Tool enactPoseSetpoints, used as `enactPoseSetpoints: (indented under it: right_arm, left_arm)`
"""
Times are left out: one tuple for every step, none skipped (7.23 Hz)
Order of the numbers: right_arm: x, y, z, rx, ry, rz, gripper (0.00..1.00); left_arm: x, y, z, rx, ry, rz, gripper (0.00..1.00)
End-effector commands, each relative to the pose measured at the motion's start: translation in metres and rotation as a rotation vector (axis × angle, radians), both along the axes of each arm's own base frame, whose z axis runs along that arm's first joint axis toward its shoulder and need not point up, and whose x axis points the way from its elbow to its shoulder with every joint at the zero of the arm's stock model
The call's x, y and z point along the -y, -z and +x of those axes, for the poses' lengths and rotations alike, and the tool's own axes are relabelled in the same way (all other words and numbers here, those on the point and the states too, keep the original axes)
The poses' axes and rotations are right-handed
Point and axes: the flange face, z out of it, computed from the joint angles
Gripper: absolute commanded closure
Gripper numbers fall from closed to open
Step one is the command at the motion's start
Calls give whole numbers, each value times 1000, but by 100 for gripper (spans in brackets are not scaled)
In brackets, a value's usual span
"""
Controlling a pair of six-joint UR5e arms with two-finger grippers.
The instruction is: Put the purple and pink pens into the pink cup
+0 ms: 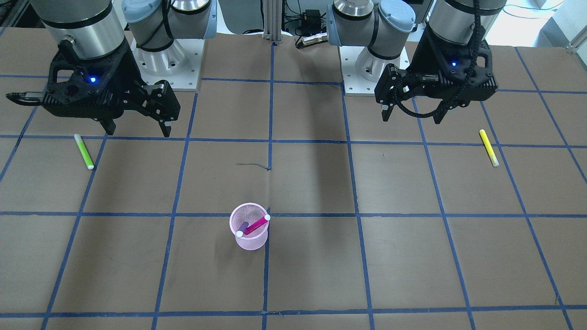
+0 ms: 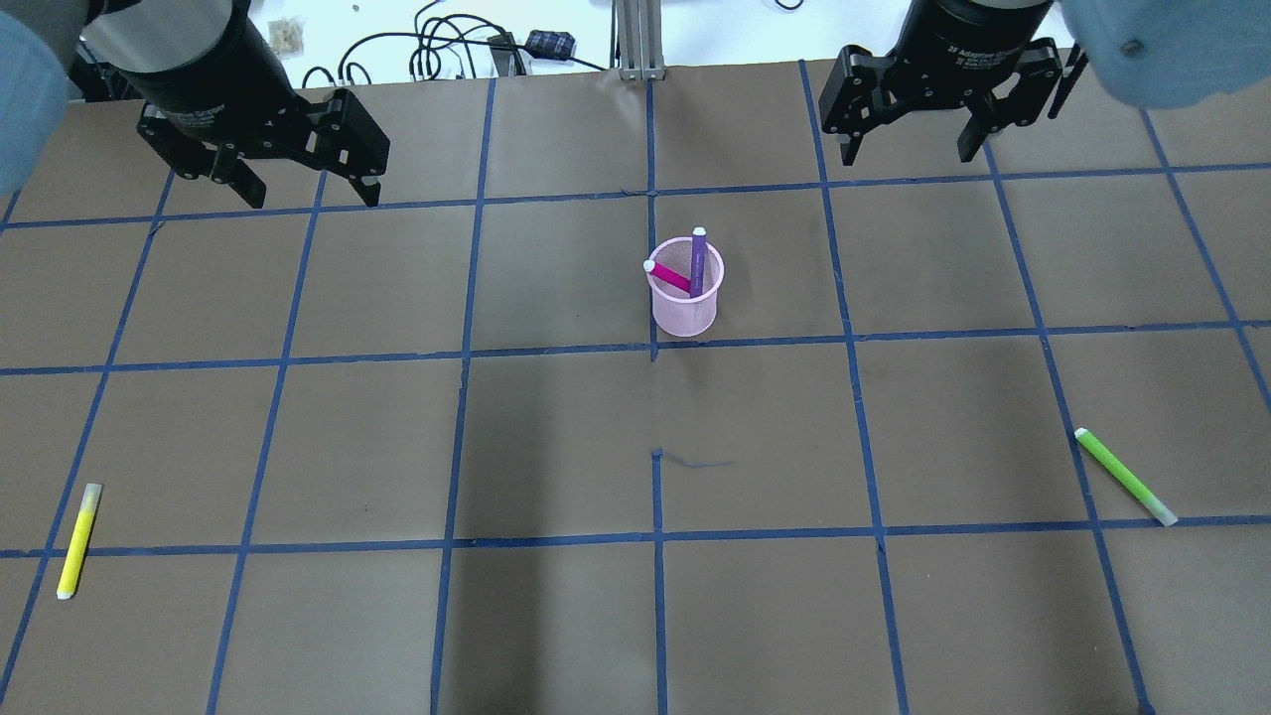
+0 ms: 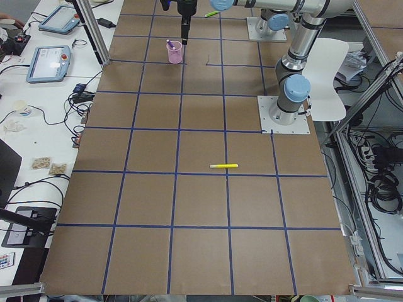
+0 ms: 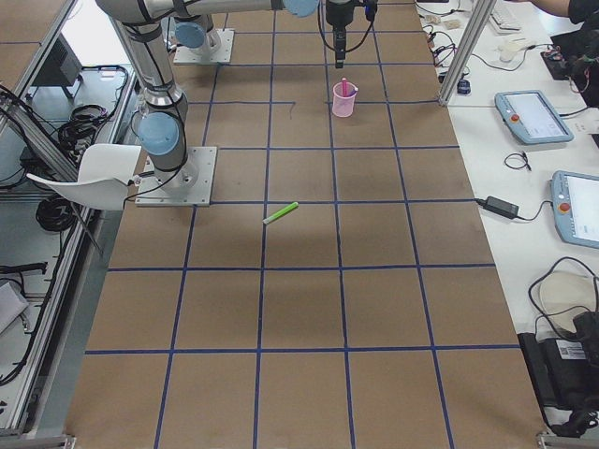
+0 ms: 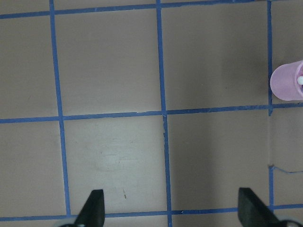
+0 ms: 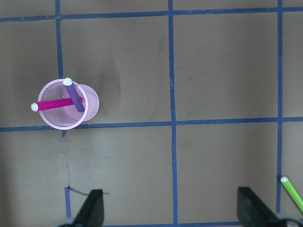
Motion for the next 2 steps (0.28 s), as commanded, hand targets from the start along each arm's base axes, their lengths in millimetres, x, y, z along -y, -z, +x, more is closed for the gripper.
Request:
enactPoseSetpoints:
  right_arm:
    - [0,0,0,0,-1,-1,0]
    - [0,0,1,2,-2,-2,0]
  left_arm:
    - [2,-3,11,0,-6,-2,0]
    - [2,-3,12,3,-8,-2,0]
